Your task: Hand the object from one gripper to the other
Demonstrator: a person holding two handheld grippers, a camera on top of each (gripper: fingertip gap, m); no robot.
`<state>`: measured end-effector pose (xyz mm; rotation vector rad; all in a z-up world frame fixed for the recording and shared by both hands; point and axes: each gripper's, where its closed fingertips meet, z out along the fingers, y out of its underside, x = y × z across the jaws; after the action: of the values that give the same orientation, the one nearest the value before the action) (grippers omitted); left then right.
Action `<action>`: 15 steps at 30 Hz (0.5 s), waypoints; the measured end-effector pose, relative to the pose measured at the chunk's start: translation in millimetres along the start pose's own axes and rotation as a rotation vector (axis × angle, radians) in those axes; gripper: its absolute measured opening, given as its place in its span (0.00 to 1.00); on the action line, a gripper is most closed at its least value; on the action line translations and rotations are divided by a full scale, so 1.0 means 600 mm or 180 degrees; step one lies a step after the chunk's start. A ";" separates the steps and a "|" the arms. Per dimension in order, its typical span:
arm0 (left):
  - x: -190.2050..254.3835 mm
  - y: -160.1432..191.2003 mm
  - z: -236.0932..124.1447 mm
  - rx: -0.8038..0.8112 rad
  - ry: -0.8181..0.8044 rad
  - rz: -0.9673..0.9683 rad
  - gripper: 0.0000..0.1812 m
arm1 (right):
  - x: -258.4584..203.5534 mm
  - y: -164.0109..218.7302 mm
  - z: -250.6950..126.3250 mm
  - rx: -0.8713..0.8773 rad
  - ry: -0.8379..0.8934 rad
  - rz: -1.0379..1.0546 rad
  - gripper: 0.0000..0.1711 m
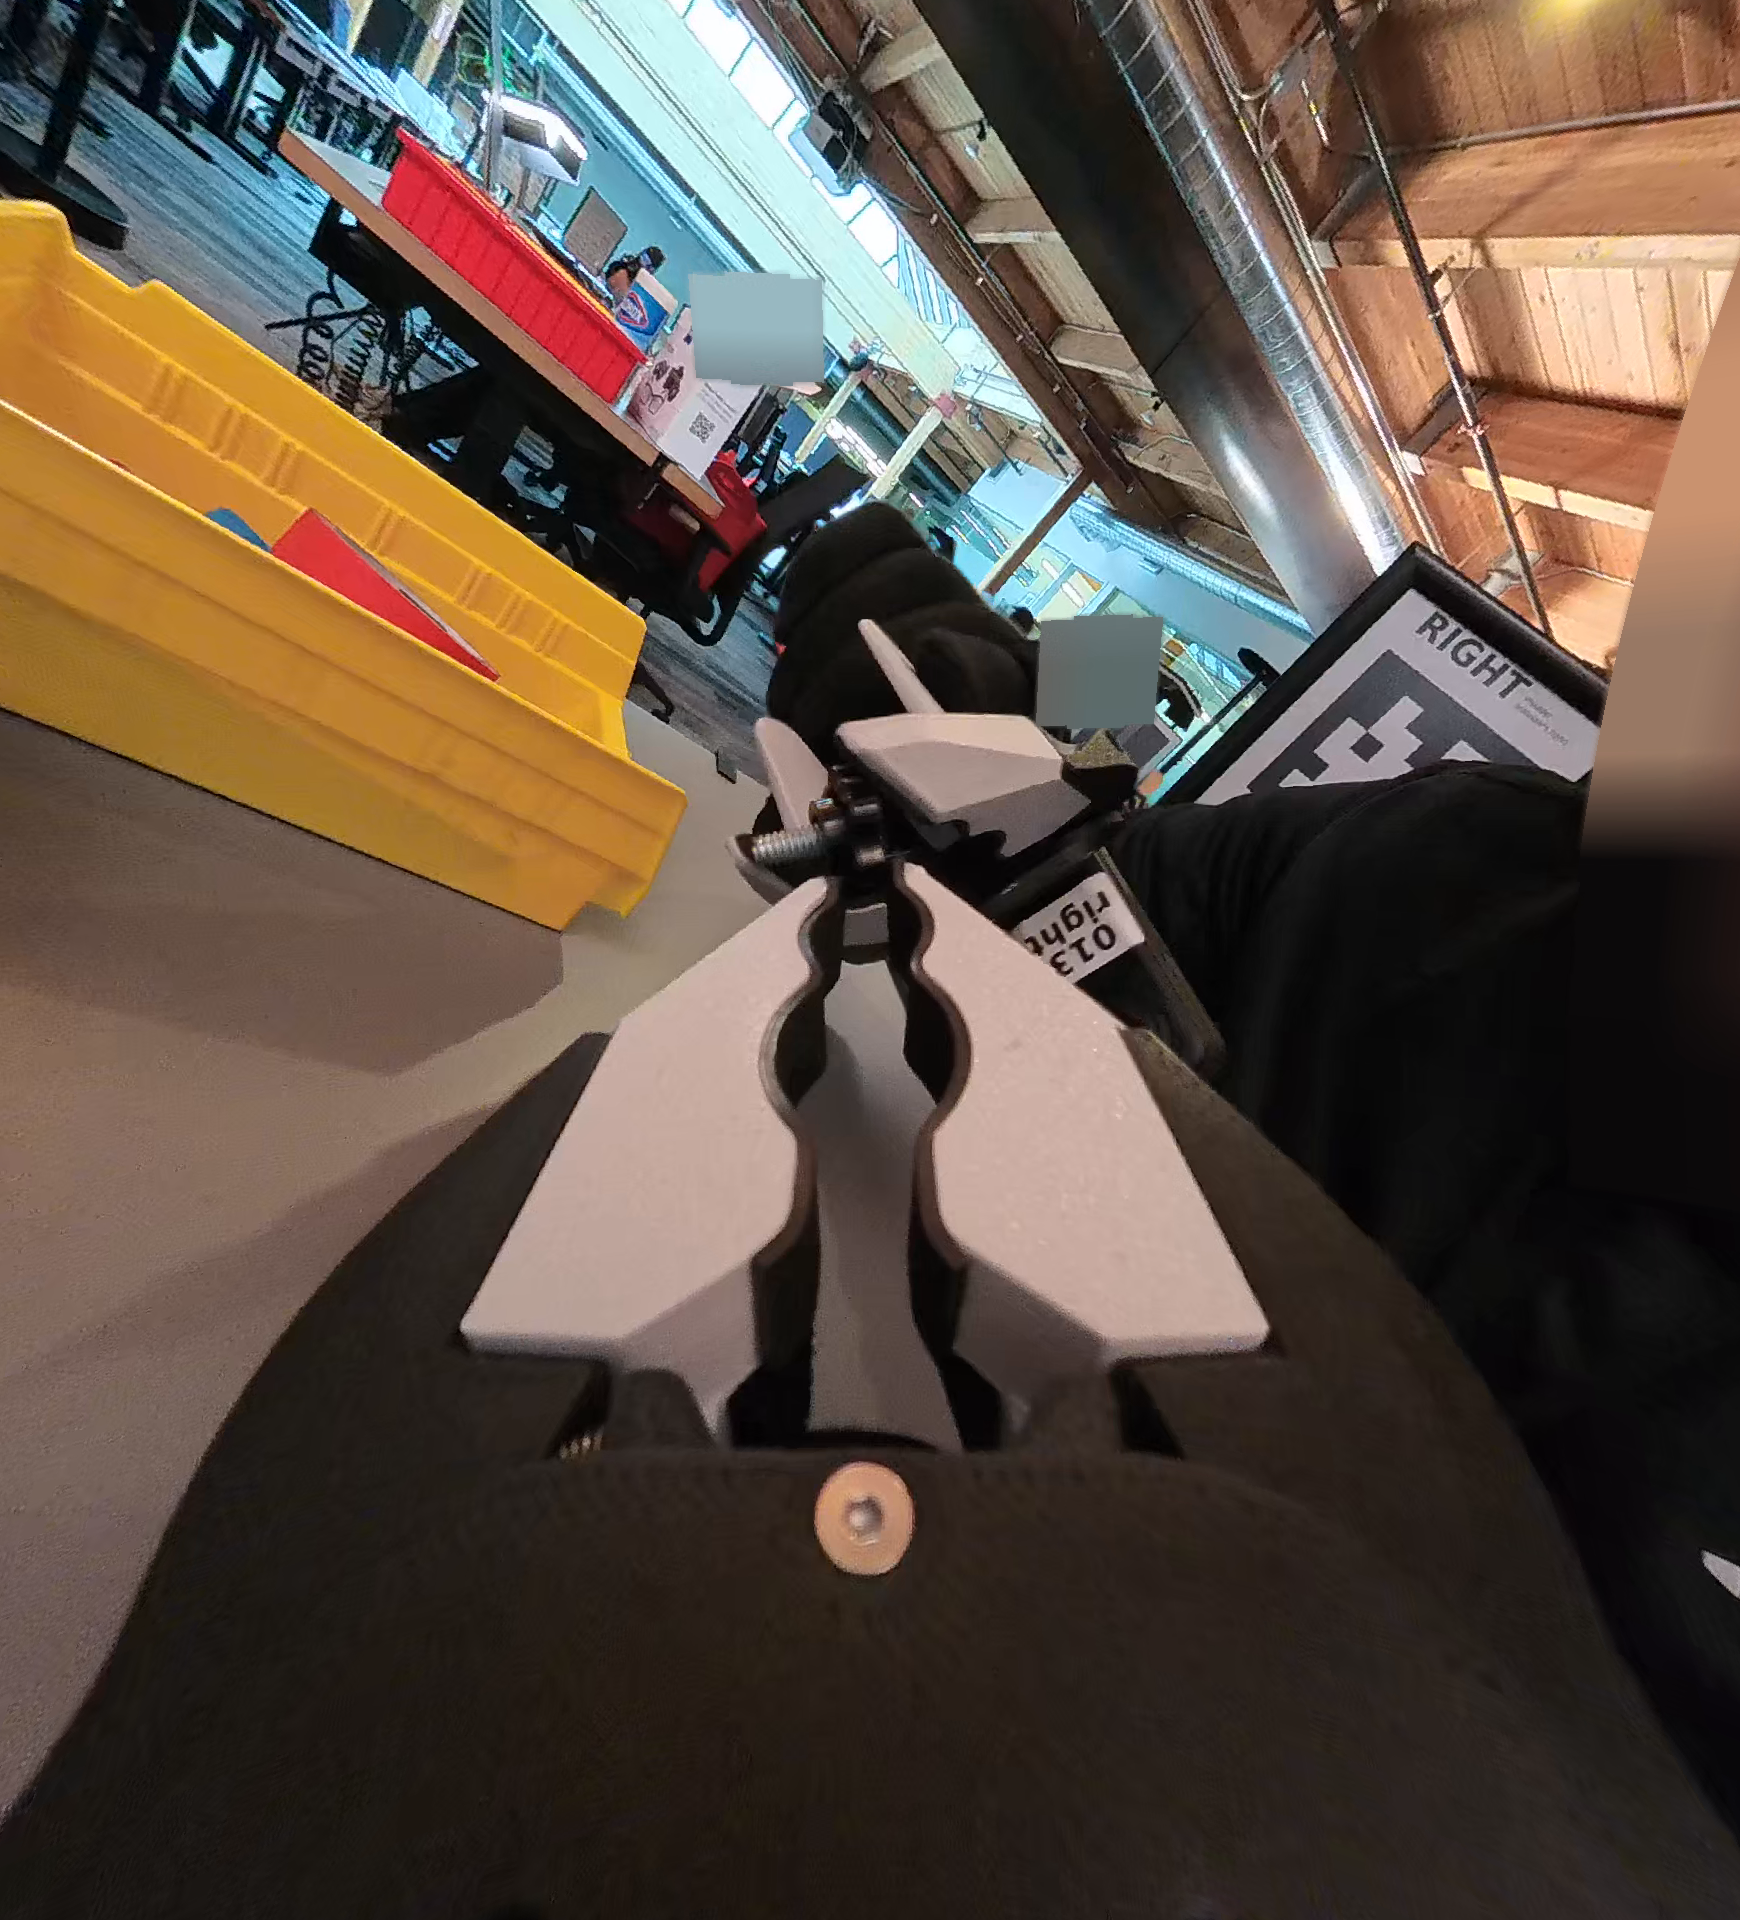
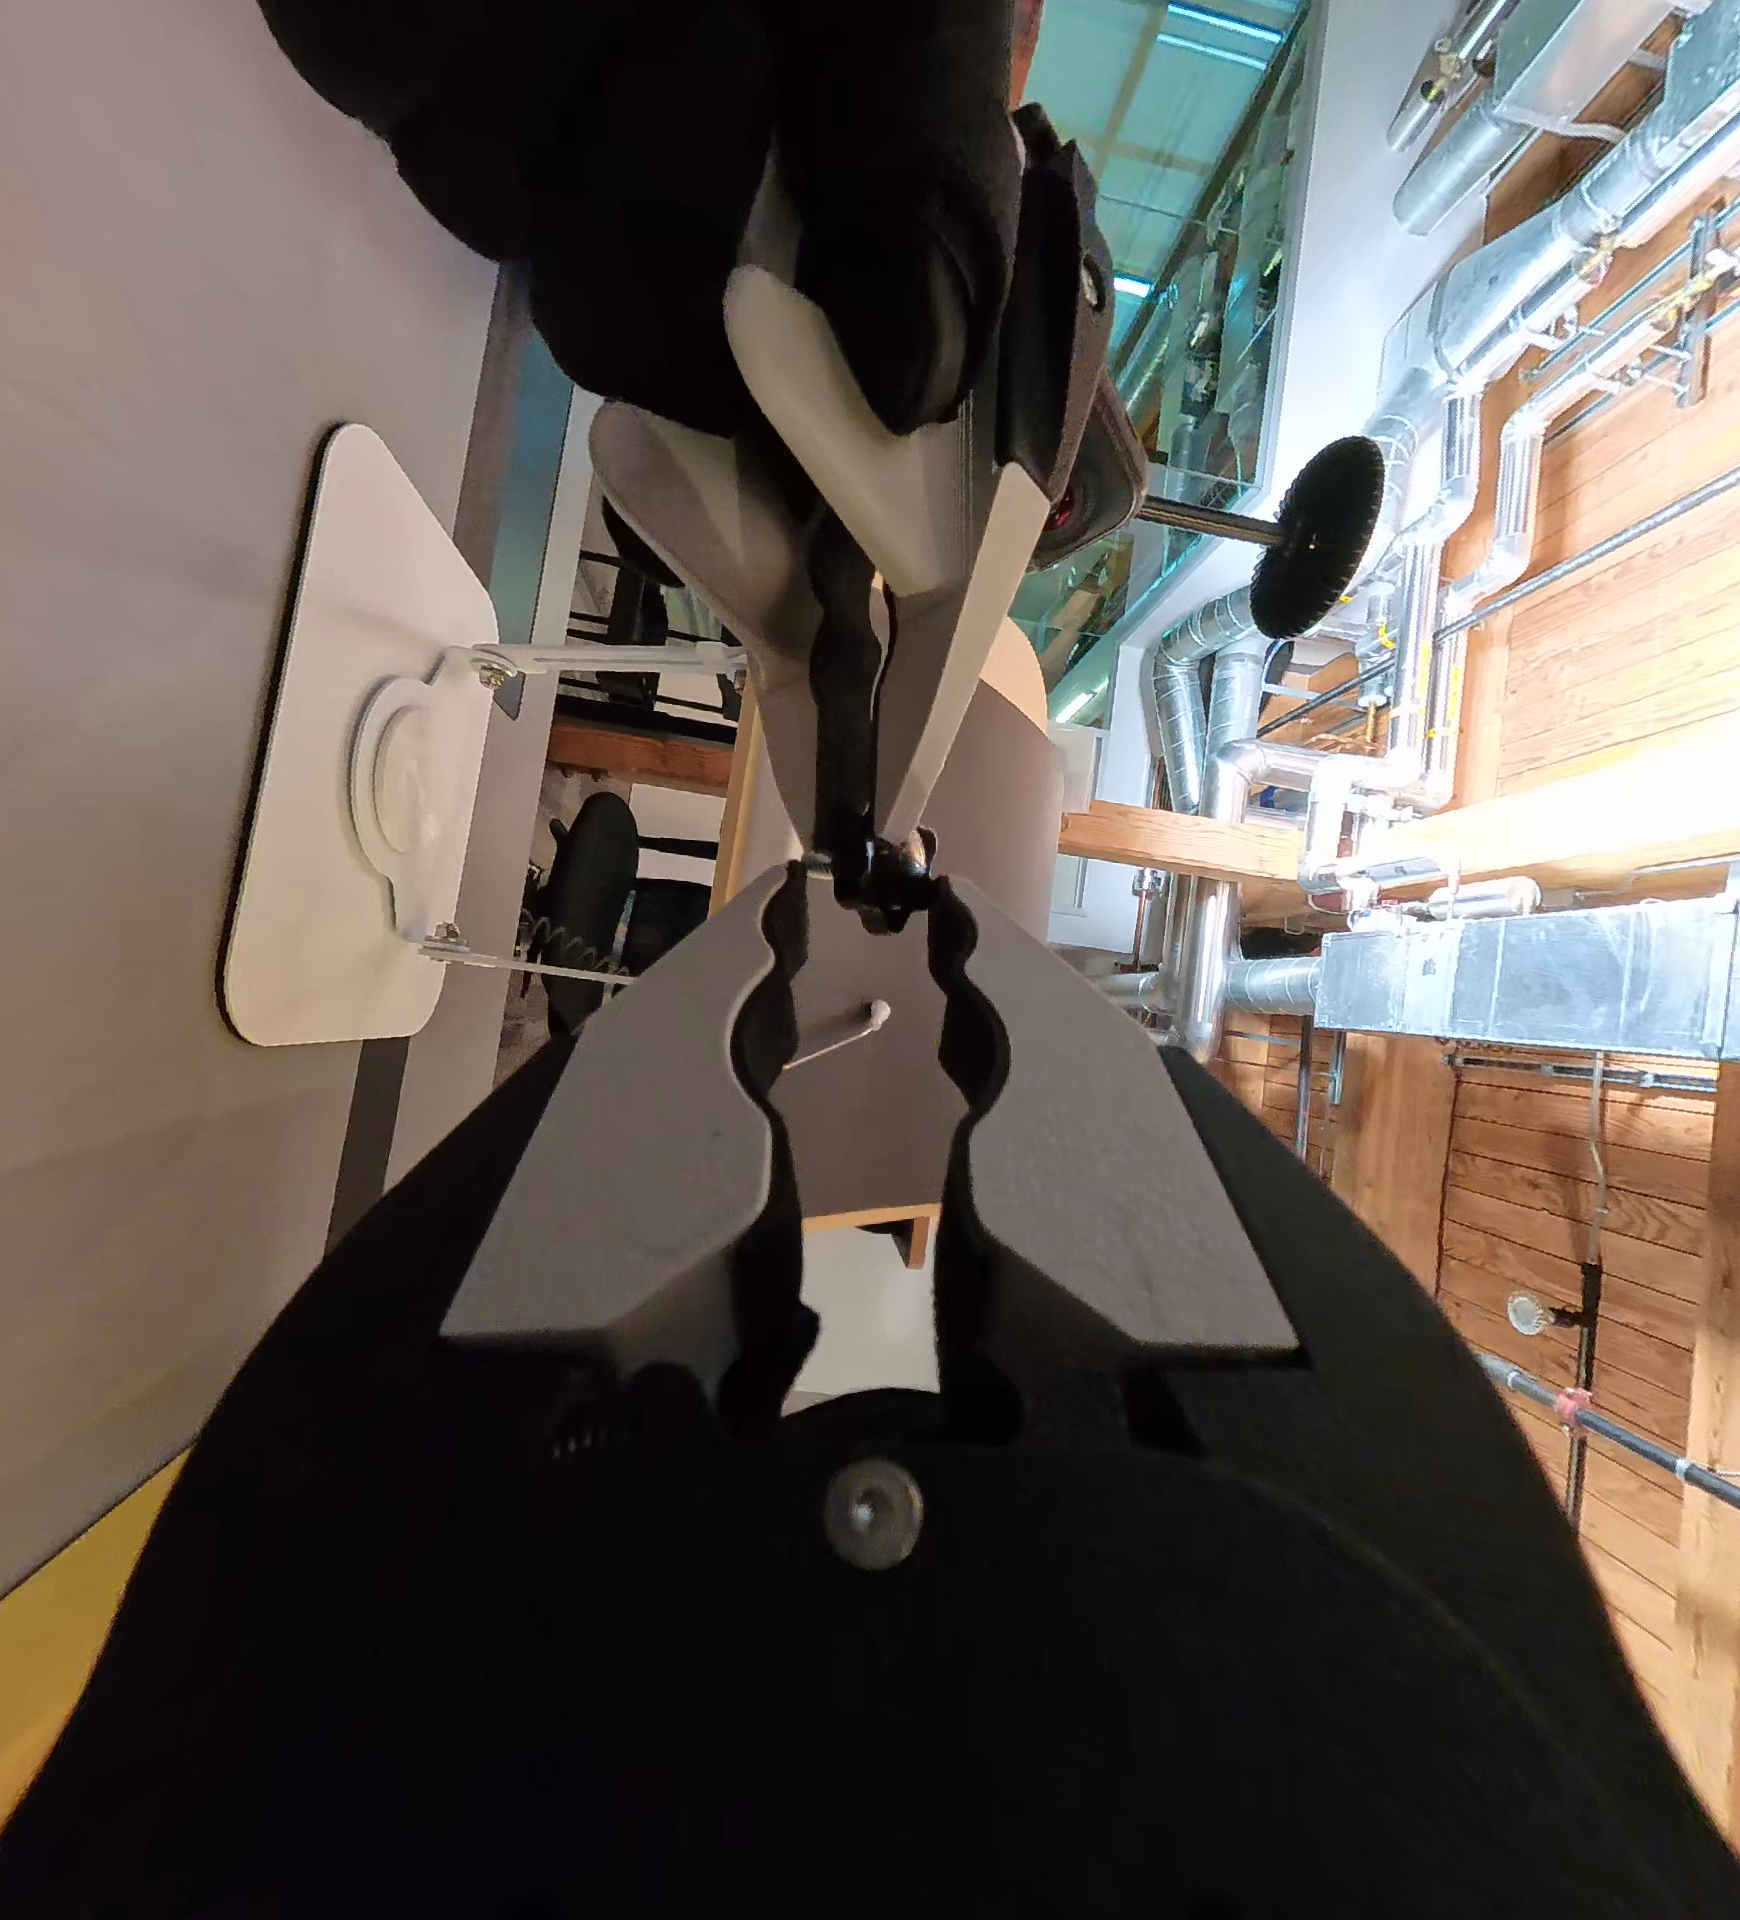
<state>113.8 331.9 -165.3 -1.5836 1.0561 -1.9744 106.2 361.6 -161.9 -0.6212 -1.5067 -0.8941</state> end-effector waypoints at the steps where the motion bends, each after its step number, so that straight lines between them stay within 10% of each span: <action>1: 0.000 -0.001 0.000 0.0004 -0.0023 0.0017 0.03 | 0.000 0.000 0.000 -0.0004 0.0003 0.0011 0.12; 15: -0.039 -0.007 -0.013 -0.0157 -0.0787 0.0581 0.24 | -0.024 0.029 0.002 -0.0107 -0.0432 0.0908 0.11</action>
<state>113.7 353.4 -177.6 -1.6426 1.1118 -1.5991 121.5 374.0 -173.0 -0.9114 -1.4789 -0.6693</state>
